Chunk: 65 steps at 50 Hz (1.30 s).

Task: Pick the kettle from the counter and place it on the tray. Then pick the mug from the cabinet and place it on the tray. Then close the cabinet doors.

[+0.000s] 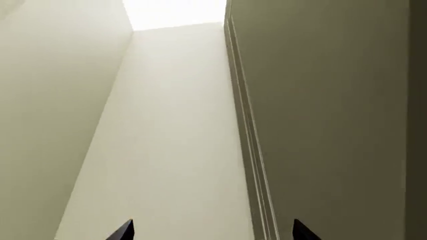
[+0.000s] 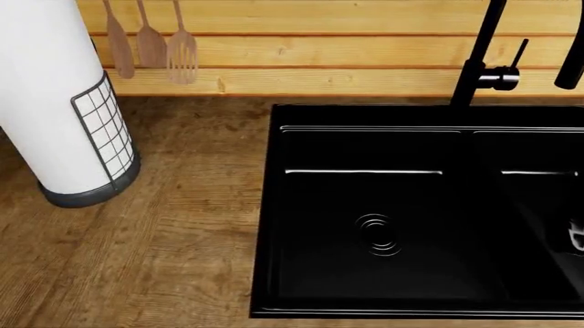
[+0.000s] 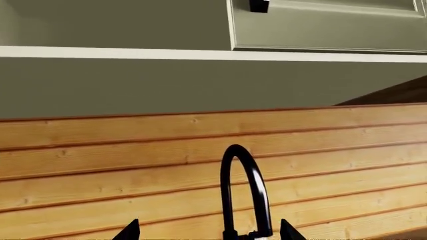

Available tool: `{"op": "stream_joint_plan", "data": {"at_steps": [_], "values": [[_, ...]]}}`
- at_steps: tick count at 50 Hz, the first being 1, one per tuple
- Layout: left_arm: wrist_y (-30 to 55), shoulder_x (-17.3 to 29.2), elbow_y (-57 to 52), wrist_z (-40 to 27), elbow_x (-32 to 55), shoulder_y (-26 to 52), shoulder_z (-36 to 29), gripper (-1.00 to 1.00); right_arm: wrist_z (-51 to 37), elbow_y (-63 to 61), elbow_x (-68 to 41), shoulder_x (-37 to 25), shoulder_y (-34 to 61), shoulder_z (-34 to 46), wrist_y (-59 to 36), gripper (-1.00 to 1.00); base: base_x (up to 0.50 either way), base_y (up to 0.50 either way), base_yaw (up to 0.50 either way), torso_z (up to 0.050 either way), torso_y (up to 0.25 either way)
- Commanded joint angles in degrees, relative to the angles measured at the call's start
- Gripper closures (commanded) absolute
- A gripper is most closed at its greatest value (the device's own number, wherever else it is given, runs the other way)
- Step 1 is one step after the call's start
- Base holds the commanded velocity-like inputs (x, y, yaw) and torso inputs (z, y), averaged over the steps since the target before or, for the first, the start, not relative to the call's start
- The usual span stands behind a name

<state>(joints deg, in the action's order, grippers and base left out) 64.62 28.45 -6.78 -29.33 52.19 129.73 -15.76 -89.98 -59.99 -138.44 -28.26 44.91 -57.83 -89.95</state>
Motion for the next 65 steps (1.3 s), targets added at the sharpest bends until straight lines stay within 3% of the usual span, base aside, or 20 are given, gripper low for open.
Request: {"op": "stream_joint_plan", "data": {"at_steps": [1,6,9,26,42,65], "values": [[8.8,-23.7,12.4,25.7,-36.7,5.3,10.6,-1.0,0.0,0.0,-1.3,-0.5,-1.1,-1.8,0.0,-1.0,0.0,0.0,0.0,0.0,0.0],[6.8,-27.7,17.5,31.0,-44.6,5.3,12.5,-1.0,0.0,0.0,-2.1,-0.5,-1.3,-2.9,0.0,-1.0,0.0,0.0,0.0,0.002,0.0],[4.8,-28.4,20.3,30.9,-44.6,5.3,12.0,-1.0,0.0,0.0,-2.2,-0.6,-1.2,-2.7,0.0,-1.0,0.0,0.0,0.0,0.0,0.0],[-2.2,-28.4,25.0,18.7,-24.2,5.3,7.0,-1.0,0.0,0.0,-6.0,0.0,-1.5,-4.4,0.0,-1.0,0.0,0.0,0.0,0.001,0.0],[-8.6,-28.4,31.9,17.2,-17.2,5.3,-1.6,-1.0,0.0,0.0,-9.9,0.0,-2.1,-6.9,0.0,-1.0,0.0,0.0,0.0,0.0,0.0],[-13.7,-28.4,44.8,23.1,-23.5,5.3,-12.5,-1.0,0.0,0.0,-10.2,0.0,-1.1,-5.2,0.0,-1.0,0.0,0.0,0.0,0.0,0.0]]}}
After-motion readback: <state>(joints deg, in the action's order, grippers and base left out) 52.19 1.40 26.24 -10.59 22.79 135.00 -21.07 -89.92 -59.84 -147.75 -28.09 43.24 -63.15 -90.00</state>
